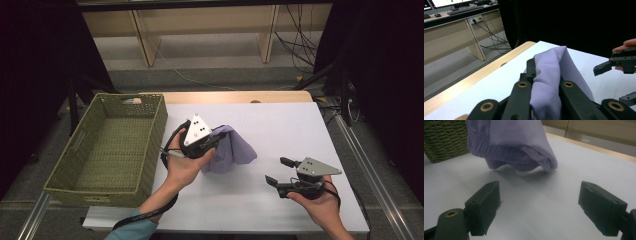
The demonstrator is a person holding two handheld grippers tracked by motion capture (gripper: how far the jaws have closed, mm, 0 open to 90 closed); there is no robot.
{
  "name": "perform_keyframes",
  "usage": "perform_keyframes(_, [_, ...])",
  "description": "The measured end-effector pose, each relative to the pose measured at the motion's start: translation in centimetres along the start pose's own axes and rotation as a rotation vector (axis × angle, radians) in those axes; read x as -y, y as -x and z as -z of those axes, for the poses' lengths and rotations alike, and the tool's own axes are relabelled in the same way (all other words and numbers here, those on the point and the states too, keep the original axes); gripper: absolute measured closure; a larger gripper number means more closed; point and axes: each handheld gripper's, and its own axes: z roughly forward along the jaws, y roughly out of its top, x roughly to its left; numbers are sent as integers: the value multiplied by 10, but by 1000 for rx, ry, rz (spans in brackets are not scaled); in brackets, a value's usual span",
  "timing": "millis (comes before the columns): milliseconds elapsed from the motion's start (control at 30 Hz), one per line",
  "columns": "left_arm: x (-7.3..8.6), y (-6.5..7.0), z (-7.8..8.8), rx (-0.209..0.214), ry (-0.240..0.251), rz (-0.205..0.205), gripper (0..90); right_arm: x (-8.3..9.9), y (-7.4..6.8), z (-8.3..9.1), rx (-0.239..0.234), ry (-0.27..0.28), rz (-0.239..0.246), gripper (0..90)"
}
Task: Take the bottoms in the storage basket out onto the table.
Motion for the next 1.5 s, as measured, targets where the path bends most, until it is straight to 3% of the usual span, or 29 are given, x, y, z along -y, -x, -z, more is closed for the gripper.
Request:
perform_keyframes(833, [10, 3, -11, 18, -26, 4, 842, 0, 0, 0, 0, 0, 0, 187])
perform_keyframes(1500, [39, 7, -34, 49, -136, 10, 836, 0, 0, 0, -2, -3, 0, 186])
